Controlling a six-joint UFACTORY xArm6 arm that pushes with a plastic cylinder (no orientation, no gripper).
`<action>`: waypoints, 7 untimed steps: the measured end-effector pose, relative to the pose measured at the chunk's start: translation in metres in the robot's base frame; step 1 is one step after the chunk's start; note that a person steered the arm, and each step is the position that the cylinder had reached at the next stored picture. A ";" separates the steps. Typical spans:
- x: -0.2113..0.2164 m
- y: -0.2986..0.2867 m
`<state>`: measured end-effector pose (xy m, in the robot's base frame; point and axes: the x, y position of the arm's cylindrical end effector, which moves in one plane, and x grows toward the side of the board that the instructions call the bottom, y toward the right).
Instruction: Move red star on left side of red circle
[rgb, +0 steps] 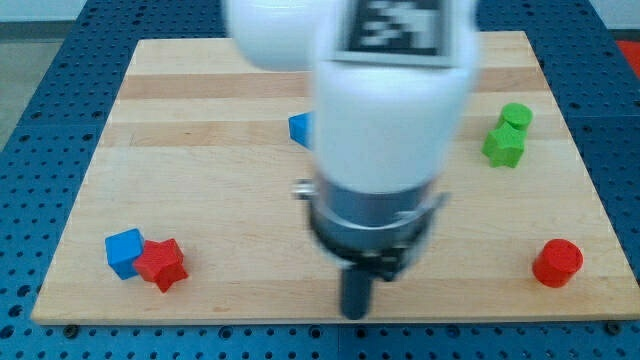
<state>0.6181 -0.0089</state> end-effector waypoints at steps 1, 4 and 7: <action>0.001 -0.054; -0.002 -0.222; -0.094 -0.071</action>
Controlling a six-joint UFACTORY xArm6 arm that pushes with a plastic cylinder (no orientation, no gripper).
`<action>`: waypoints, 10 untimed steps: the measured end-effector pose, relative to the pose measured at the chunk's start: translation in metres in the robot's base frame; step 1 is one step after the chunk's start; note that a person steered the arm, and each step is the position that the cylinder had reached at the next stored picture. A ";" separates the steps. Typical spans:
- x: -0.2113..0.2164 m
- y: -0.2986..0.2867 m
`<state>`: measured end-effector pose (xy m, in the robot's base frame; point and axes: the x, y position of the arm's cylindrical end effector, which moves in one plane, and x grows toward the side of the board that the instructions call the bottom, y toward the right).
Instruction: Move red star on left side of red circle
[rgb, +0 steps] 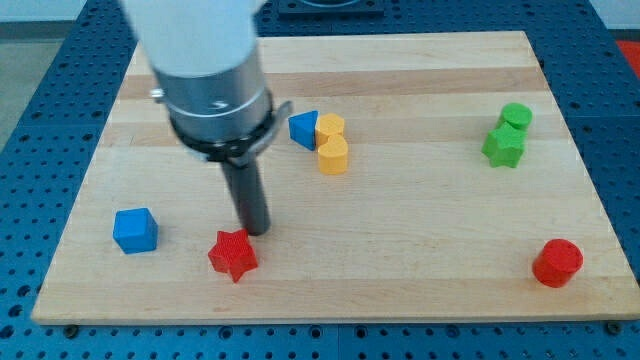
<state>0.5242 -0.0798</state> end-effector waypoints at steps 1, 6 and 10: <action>0.000 -0.041; 0.046 -0.021; 0.040 0.137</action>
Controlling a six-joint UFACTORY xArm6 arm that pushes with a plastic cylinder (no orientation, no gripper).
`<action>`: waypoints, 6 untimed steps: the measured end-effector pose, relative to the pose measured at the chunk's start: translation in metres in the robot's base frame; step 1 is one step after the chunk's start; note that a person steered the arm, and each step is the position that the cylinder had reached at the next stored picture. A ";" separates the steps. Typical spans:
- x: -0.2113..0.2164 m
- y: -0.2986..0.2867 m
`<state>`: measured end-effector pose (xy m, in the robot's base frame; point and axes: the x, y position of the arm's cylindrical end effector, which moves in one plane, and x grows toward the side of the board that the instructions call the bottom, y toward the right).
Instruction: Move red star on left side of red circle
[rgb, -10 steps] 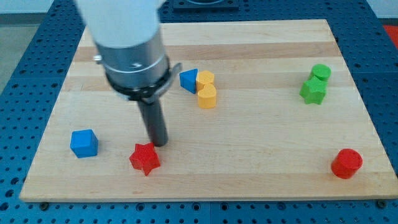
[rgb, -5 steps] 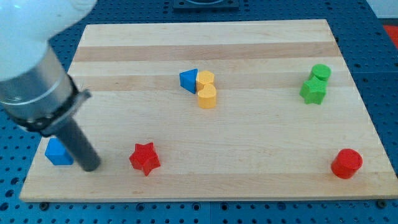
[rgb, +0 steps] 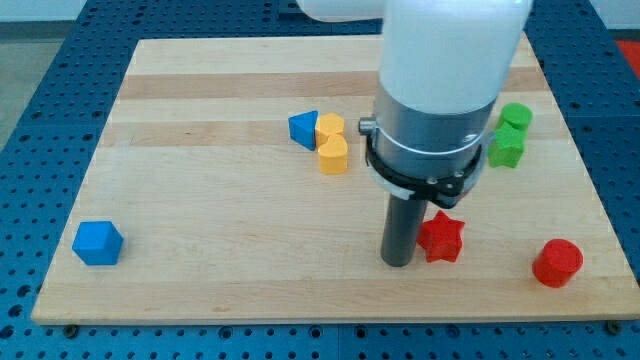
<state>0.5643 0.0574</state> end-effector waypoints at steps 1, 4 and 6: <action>-0.006 0.000; -0.046 0.019; -0.028 0.087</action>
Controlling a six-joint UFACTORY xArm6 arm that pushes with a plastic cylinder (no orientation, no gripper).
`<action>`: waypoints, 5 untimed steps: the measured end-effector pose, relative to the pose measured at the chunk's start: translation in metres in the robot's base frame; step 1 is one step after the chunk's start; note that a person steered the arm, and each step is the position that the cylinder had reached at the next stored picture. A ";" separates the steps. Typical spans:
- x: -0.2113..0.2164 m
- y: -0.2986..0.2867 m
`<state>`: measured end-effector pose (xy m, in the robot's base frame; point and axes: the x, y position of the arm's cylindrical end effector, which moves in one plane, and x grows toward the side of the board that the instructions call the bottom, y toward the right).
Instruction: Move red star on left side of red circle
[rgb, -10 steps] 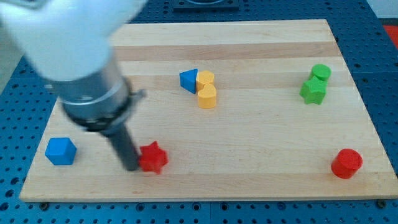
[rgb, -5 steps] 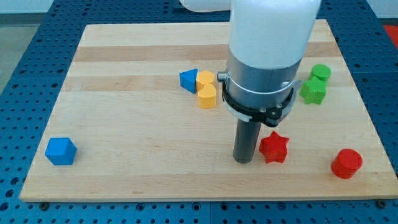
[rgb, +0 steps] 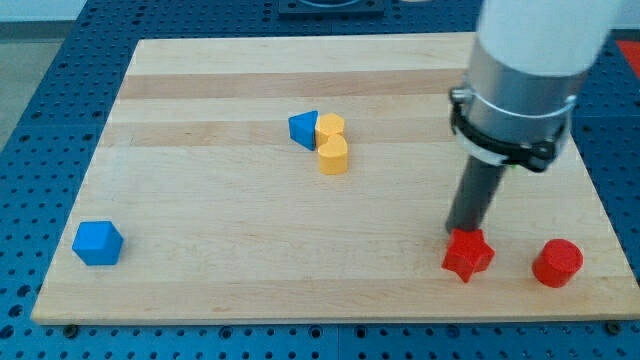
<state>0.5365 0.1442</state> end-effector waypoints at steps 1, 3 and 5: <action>-0.005 -0.012; -0.002 -0.091; 0.007 -0.042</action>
<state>0.5439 0.1020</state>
